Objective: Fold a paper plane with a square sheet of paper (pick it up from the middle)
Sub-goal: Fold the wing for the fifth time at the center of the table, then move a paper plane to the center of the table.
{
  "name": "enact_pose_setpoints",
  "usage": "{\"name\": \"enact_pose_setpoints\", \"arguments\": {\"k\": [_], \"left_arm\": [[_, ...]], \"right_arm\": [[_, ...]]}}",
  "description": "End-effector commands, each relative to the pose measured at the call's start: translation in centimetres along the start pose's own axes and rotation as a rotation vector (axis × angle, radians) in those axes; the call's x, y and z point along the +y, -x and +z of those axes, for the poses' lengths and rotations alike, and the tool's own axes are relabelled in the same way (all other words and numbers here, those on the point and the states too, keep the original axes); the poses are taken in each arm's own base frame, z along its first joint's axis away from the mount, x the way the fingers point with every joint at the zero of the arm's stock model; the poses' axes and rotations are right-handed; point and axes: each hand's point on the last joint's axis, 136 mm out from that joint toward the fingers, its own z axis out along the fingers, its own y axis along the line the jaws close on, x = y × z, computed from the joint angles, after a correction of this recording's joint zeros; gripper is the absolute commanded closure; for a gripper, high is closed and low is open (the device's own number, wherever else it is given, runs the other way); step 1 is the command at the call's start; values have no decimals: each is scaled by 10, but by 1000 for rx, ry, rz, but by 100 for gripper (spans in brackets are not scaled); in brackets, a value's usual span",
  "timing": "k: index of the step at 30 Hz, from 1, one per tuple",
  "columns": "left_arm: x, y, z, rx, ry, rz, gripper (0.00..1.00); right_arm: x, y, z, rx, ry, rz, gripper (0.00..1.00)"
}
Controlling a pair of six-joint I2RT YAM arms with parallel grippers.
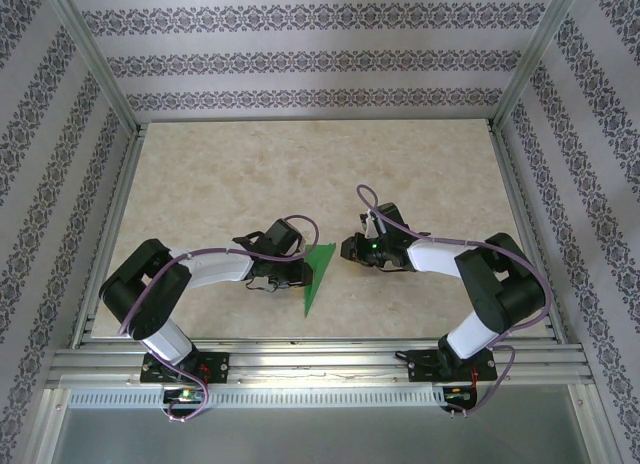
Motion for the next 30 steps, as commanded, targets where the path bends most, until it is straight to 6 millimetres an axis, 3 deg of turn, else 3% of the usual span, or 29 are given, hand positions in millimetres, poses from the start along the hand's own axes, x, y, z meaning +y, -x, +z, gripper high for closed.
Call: {"name": "enact_pose_setpoints", "arguments": {"k": [1, 12, 19, 23, 30], "left_arm": [[-20, -10, 7, 57, -95, 29, 75], [-27, -7, 7, 48, -130, 26, 75], [-32, -5, 7, 42, -158, 26, 84], [-37, -1, 2, 24, -169, 29, 89], [-39, 10, -15, -37, -119, 44, 93]], "right_arm": [[4, -1, 5, 17, 7, 0, 74], [5, -1, 5, 21, 12, 0, 74], [8, -1, 3, 18, 26, 2, 73], [20, 2, -6, 5, 61, 13, 70], [63, 10, -27, -1, 200, 20, 55]]}}
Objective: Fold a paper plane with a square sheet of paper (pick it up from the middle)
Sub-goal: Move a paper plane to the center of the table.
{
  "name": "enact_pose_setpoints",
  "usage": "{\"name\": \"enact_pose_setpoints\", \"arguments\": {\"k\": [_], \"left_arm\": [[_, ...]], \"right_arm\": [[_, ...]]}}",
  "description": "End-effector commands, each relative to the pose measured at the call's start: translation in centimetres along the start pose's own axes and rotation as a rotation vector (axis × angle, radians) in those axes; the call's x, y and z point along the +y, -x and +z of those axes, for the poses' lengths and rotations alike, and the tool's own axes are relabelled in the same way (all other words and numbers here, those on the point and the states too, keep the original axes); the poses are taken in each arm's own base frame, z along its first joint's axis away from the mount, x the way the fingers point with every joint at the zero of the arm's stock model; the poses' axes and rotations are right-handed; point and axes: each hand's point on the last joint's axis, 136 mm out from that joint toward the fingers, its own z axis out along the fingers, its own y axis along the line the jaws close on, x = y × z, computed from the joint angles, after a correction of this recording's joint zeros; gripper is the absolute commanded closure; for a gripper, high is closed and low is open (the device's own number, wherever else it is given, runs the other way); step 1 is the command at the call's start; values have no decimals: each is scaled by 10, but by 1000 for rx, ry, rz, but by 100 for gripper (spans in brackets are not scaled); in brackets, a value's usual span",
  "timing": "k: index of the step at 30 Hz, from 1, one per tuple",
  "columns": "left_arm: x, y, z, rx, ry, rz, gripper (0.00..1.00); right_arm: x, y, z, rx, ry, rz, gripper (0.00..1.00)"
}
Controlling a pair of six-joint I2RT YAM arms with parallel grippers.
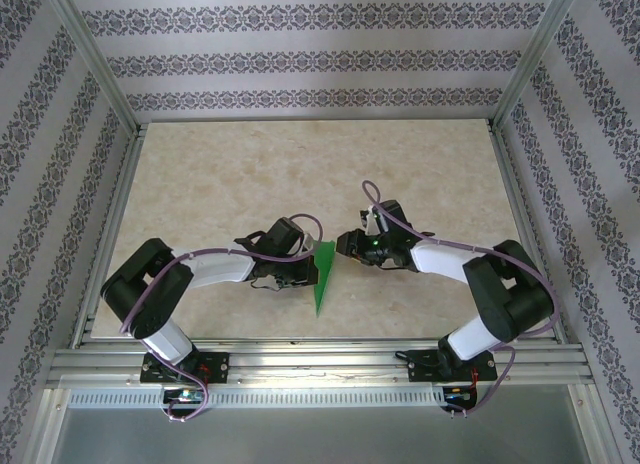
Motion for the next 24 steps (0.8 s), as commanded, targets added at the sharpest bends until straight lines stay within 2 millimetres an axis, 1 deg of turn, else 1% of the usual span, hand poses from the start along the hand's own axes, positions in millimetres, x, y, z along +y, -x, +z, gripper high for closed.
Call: {"name": "enact_pose_setpoints", "arguments": {"k": [1, 4, 8, 15, 19, 20, 21, 22, 24], "left_arm": [[-12, 8, -13, -46, 13, 33, 93], [-16, 11, -16, -55, 3, 38, 95], [-15, 12, -17, -61, 13, 35, 95], [-6, 12, -17, -59, 60, 17, 95], [-3, 10, -14, -46, 75, 15, 95], [-2, 10, -13, -43, 77, 13, 95], [-2, 10, -13, -40, 81, 11, 95], [0, 10, -13, -39, 87, 7, 95], [2, 10, -14, -44, 100, 5, 95]], "right_arm": [[39, 5, -7, 14, 109, -22, 54], [42, 2, -3, 50, 105, -10, 52], [26, -5, 9, 82, 48, 29, 51], [12, -20, 28, 146, 13, 51, 70], [7, -23, 34, 163, 1, 59, 77], [7, -22, 34, 161, 1, 58, 76], [8, -22, 34, 159, 4, 57, 72], [9, -22, 33, 158, 7, 53, 70], [13, -19, 29, 145, 15, 37, 68]]}}
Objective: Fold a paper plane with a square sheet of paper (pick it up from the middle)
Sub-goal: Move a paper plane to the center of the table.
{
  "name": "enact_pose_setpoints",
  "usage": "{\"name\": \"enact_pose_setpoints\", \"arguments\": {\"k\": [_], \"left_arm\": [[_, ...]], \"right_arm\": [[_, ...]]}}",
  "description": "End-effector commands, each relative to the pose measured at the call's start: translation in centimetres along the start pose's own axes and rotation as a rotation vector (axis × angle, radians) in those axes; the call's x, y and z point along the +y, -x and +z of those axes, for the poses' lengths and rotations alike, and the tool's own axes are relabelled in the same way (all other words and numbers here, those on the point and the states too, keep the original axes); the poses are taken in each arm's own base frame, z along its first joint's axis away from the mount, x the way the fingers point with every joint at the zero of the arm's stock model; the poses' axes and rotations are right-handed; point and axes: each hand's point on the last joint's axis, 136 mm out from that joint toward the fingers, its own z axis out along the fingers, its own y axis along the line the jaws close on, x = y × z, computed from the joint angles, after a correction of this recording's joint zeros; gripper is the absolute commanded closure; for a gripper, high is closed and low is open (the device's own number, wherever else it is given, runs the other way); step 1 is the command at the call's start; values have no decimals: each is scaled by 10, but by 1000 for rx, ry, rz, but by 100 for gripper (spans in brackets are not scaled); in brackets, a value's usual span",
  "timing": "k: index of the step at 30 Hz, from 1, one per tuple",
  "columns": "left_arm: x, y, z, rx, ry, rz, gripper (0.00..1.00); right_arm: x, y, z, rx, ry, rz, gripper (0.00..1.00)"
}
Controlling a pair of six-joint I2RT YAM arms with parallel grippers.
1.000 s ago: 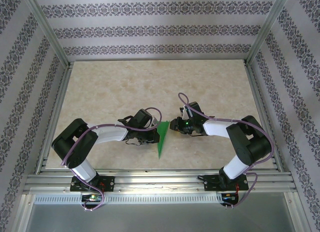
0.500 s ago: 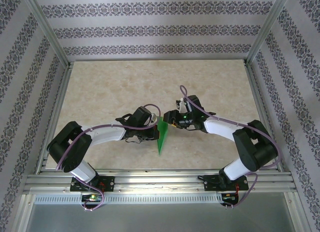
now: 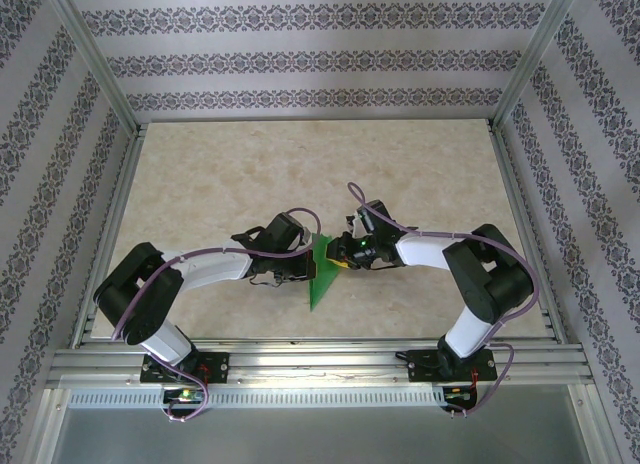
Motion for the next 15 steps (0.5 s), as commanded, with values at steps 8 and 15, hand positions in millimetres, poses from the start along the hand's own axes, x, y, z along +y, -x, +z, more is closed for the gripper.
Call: {"name": "enact_pose_setpoints", "arguments": {"k": [8, 15], "left_arm": [[8, -3, -2, 5, 65, 6, 96], [8, -3, 0, 10, 59, 4, 96]], "right_arm": [[8, 10, -21, -74, -15, -59, 59], [-5, 7, -16, -58, -41, -30, 56]]}}
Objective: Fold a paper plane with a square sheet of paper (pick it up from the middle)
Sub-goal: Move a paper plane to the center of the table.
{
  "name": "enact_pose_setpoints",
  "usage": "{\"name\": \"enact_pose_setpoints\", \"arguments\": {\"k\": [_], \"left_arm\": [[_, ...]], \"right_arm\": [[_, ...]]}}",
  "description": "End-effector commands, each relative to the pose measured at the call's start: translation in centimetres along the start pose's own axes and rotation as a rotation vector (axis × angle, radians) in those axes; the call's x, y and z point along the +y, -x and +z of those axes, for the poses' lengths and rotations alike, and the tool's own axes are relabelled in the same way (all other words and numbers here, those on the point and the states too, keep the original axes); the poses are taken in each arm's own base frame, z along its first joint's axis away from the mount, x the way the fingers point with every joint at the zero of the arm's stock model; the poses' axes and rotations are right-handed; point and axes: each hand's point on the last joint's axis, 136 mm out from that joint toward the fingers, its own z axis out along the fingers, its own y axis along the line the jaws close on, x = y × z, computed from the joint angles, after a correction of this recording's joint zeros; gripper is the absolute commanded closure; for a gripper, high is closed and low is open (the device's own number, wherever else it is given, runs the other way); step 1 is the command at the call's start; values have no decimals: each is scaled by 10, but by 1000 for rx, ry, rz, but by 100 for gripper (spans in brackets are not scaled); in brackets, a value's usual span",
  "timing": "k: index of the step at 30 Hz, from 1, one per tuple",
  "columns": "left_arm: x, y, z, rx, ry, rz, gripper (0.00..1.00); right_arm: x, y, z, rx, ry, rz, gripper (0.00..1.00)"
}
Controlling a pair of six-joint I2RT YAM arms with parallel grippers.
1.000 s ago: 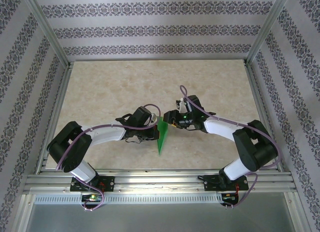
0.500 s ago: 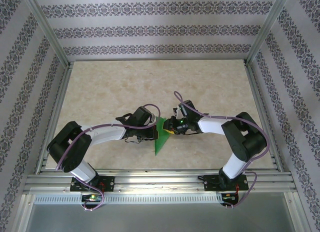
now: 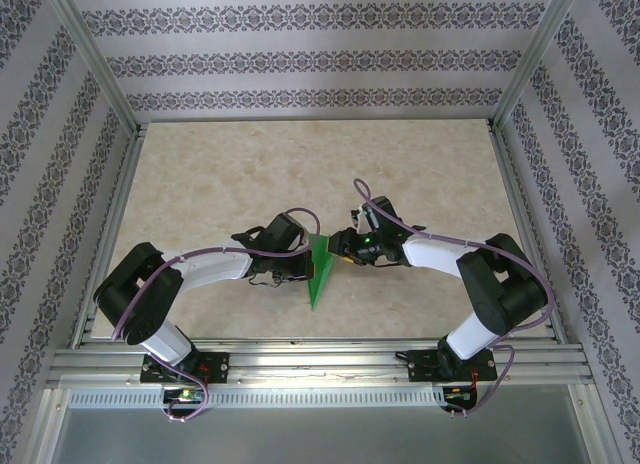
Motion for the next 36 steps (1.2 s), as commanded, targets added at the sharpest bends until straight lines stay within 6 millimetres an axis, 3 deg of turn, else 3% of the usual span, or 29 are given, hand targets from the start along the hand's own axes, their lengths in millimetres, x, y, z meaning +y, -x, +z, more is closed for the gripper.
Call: {"name": "enact_pose_setpoints", "arguments": {"k": [1, 13, 36], "left_arm": [[0, -4, 1, 16, 18, 14, 96], [-3, -6, 11, 49, -6, 7, 88], [-11, -5, 21, 69, -64, -12, 78]], "right_arm": [[-12, -6, 8, 36, -17, 13, 56], [0, -13, 25, 105, 30, 4, 88], [-6, -17, 31, 126, 31, 18, 90]]}}
